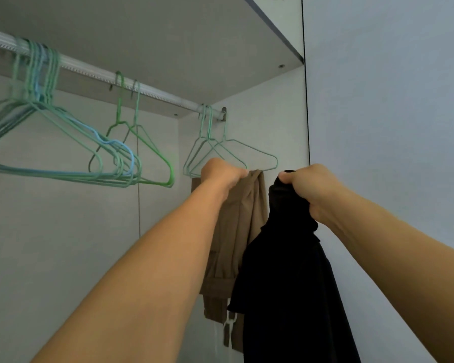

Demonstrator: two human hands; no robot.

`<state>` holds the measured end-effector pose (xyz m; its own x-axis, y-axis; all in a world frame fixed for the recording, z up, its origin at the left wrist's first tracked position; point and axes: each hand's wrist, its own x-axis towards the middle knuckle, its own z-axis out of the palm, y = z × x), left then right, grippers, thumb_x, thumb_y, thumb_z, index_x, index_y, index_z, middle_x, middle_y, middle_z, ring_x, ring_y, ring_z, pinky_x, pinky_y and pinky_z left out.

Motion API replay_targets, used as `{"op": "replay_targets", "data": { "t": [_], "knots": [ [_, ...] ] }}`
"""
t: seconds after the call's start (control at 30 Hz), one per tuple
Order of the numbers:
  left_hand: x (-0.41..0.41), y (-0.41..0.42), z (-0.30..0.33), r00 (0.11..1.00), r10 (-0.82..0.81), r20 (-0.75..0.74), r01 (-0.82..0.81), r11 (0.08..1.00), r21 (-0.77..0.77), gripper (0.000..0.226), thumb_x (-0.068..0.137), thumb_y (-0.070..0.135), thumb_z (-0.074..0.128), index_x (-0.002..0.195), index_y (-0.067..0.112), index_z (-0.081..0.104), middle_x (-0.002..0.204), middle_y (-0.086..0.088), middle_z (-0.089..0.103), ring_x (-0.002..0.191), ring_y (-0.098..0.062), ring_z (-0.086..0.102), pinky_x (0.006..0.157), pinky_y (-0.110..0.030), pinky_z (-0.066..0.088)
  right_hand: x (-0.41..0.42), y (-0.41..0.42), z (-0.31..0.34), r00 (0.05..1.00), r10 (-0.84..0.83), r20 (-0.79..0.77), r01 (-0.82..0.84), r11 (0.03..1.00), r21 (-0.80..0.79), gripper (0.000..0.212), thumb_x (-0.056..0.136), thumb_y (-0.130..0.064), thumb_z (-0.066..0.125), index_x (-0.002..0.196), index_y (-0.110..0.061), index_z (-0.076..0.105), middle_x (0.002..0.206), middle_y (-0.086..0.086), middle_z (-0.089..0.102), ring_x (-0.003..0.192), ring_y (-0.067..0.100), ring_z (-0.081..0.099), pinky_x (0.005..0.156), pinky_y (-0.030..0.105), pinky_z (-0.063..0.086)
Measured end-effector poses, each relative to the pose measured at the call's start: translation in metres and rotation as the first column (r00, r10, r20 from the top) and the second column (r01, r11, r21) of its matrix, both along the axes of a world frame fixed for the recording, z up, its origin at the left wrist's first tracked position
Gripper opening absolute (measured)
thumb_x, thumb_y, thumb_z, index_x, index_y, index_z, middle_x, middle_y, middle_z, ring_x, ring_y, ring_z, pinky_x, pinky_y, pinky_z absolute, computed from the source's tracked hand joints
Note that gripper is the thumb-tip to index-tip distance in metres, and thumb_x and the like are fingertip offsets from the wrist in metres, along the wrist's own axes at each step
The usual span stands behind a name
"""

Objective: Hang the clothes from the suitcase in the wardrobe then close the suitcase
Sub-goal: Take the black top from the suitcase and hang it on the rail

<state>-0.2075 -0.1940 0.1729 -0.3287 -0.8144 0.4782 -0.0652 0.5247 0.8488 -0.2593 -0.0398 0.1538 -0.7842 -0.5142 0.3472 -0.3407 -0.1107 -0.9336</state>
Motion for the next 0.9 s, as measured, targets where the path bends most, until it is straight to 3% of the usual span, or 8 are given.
{"op": "replay_targets", "data": {
  "t": [0.13, 0.2, 0.3, 0.43, 0.53, 0.7, 0.77, 0.9],
  "knots": [
    [0.0, 0.005, 0.001, 0.997, 0.055, -0.048, -0.053, 0.997, 0.051, 0.057, 0.073, 0.027, 0.082, 0.115, -0.001, 0.056, 0.107, -0.01, 0.061, 0.101, -0.026, 0.061, 0.076, -0.027, 0.045, -0.001, 0.006, 0.003, 1.0, -0.011, -0.013, 0.011, 1.0, 0.017, 0.015, 0.091, -0.014, 0.061, 0.083, -0.003, 0.055, 0.087, 0.013, 0.059, 0.083, 0.026, 0.06, 0.076, 0.035, 0.051],
    [-0.006, 0.005, -0.001, 0.997, 0.032, -0.075, -0.025, 0.996, 0.085, 0.068, 0.068, 0.031, 0.085, 0.12, -0.001, 0.054, 0.112, -0.011, 0.061, 0.089, -0.023, 0.056, 0.073, -0.024, 0.042, -0.003, 0.007, 0.004, 1.0, -0.009, -0.009, 0.009, 1.0, 0.012, 0.014, 0.091, -0.013, 0.061, 0.084, -0.003, 0.055, 0.085, 0.013, 0.059, 0.078, 0.024, 0.059, 0.071, 0.033, 0.051],
    [-0.022, 0.002, -0.003, 0.994, -0.004, -0.109, 0.018, 0.991, 0.13, 0.059, 0.064, 0.034, 0.087, 0.106, 0.005, 0.059, 0.096, -0.006, 0.061, 0.075, -0.019, 0.055, 0.064, -0.024, 0.044, -0.008, 0.003, 0.007, 0.999, -0.04, -0.023, 0.041, 0.999, 0.014, 0.015, 0.092, -0.013, 0.06, 0.097, 0.002, 0.059, 0.09, 0.015, 0.062, 0.083, 0.025, 0.062, 0.077, 0.036, 0.053],
    [-0.044, -0.004, -0.003, 0.991, -0.045, -0.129, 0.061, 0.99, 0.124, 0.04, 0.067, 0.029, 0.084, 0.074, 0.007, 0.051, 0.07, -0.005, 0.063, 0.056, -0.016, 0.06, 0.052, -0.022, 0.047, -0.015, -0.008, 0.009, 0.997, -0.077, -0.031, 0.078, 0.997, 0.017, 0.019, 0.092, -0.016, 0.061, 0.078, -0.005, 0.054, 0.079, 0.009, 0.057, 0.073, 0.021, 0.057, 0.074, 0.034, 0.05],
    [-0.058, -0.011, -0.002, 0.991, -0.084, -0.105, 0.098, 0.985, 0.143, 0.033, 0.069, 0.022, 0.083, 0.08, 0.007, 0.056, 0.061, -0.004, 0.06, 0.045, -0.012, 0.055, 0.052, -0.021, 0.046, -0.021, -0.016, 0.009, 0.995, -0.093, -0.032, 0.094, 0.996, 0.013, 0.023, 0.091, -0.017, 0.061, 0.072, -0.008, 0.052, 0.077, 0.007, 0.056, 0.072, 0.021, 0.057, 0.066, 0.03, 0.049],
    [-0.072, -0.017, -0.002, 0.987, -0.119, 0.111, 0.101, 0.983, 0.154, 0.017, 0.077, 0.016, 0.074, 0.078, 0.009, 0.059, 0.058, -0.003, 0.058, 0.023, -0.006, 0.045, 0.038, -0.017, 0.036, -0.026, -0.02, 0.008, 0.993, -0.104, -0.05, 0.106, 0.994, 0.02, 0.015, 0.091, -0.015, 0.061, 0.083, -0.004, 0.056, 0.079, 0.01, 0.058, 0.079, 0.024, 0.06, 0.074, 0.034, 0.052],
    [-0.074, -0.019, -0.005, 0.981, -0.131, 0.143, 0.109, 0.983, 0.15, 0.014, 0.077, 0.012, 0.071, 0.082, 0.008, 0.059, 0.062, -0.004, 0.058, 0.029, -0.009, 0.049, 0.035, -0.014, 0.035, -0.027, -0.021, 0.008, 0.991, -0.118, -0.057, 0.118, 0.993, 0.01, 0.013, 0.091, -0.015, 0.06, 0.088, -0.003, 0.058, 0.086, 0.013, 0.062, 0.08, 0.024, 0.062, 0.074, 0.034, 0.053],
    [-0.077, -0.029, -0.009, 0.996, -0.088, -0.002, 0.088, 0.983, 0.159, 0.019, 0.081, 0.021, 0.065, 0.082, 0.003, 0.067, 0.085, -0.012, 0.071, 0.07, -0.025, 0.066, 0.063, -0.024, 0.051, -0.029, -0.024, 0.007, 0.986, -0.151, -0.067, 0.151, 0.988, 0.003, 0.016, 0.092, -0.015, 0.059, 0.088, 0.0, 0.058, 0.095, 0.015, 0.062, 0.099, 0.03, 0.062, 0.091, 0.041, 0.052]
  ]
}}
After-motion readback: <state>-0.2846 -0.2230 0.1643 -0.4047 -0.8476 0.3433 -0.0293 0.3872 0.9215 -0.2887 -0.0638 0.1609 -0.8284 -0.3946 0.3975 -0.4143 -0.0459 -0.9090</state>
